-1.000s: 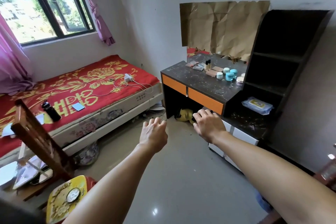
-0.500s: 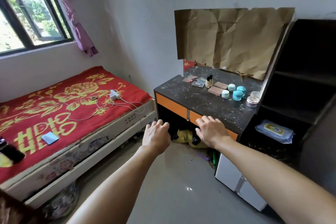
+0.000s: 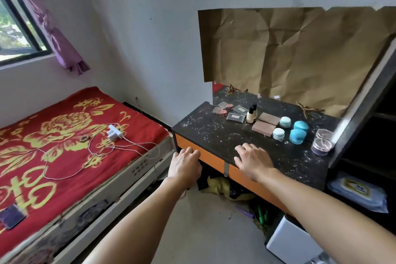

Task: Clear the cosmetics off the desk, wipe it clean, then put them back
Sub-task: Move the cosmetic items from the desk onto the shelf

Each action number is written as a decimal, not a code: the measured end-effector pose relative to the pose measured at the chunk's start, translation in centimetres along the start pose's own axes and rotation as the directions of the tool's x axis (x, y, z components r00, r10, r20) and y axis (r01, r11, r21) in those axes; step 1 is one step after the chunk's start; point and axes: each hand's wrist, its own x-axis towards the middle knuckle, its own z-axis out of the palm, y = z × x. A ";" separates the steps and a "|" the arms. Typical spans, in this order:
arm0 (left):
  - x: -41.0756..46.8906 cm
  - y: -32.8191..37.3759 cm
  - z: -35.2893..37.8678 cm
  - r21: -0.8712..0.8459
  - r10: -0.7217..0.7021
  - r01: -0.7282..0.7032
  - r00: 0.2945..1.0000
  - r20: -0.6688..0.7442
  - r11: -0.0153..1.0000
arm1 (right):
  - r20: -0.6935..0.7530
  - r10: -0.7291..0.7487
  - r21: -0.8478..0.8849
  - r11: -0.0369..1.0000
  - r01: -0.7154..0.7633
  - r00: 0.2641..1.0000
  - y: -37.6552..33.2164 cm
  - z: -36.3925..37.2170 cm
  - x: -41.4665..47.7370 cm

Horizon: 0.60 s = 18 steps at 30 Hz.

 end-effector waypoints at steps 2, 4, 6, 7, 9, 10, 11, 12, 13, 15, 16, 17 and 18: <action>3.5 -1.1 0.9 -0.003 0.013 -0.013 1.000 0.028 1.000 | 0.020 0.017 0.028 0.999 -0.018 1.000 0.7 1.3 3.8; 6.6 -2.4 1.4 -0.007 0.024 -0.024 0.999 0.031 1.000 | 0.033 0.005 0.034 0.999 -0.006 0.999 1.0 2.3 7.4; 9.5 -3.7 1.6 -0.034 0.020 -0.019 0.999 0.026 0.999 | 0.042 0.007 0.046 0.999 -0.008 0.999 1.1 2.8 10.9; 10.8 -4.5 1.8 -0.046 0.020 -0.018 0.999 0.037 0.999 | 0.049 0.012 0.055 0.998 -0.015 0.999 1.2 3.0 12.6; 13.5 -6.2 2.4 -0.053 0.029 -0.026 0.998 0.058 0.998 | 0.063 0.021 0.062 0.998 -0.024 0.998 1.1 3.9 15.7; 14.9 -7.2 2.9 -0.053 0.034 -0.031 0.997 0.065 0.998 | 0.068 0.026 0.064 0.997 -0.030 0.997 1.0 4.4 17.3; 16.5 -8.1 3.3 -0.057 0.037 -0.033 0.997 0.073 0.998 | 0.073 0.034 0.072 0.997 -0.040 0.997 1.0 5.0 19.0; 18.2 -9.0 3.8 -0.061 0.042 -0.037 0.996 0.081 0.997 | 0.081 0.048 0.081 0.995 -0.055 0.996 1.0 5.7 20.6; 19.9 -9.9 4.5 -0.064 0.052 -0.046 0.994 0.094 0.997 | 0.092 0.067 0.086 0.994 -0.075 0.993 1.1 6.4 22.2; 23.2 -11.8 5.8 -0.064 0.092 -0.085 0.989 0.118 0.994 | 0.116 0.125 0.084 0.987 -0.135 0.985 1.4 8.0 25.2; 24.8 -12.8 6.5 -0.066 0.111 -0.103 0.985 0.129 0.992 | 0.131 0.160 0.086 0.981 -0.172 0.978 1.6 8.7 26.5; 26.4 -13.8 7.2 -0.074 0.130 -0.120 0.982 0.141 0.990 | 0.145 0.202 0.096 0.971 -0.217 0.969 1.7 9.4 27.8; 28.1 -14.9 7.8 -0.082 0.153 -0.142 0.978 0.145 0.987 | 0.153 0.245 0.109 0.959 -0.262 0.957 1.9 10.1 29.0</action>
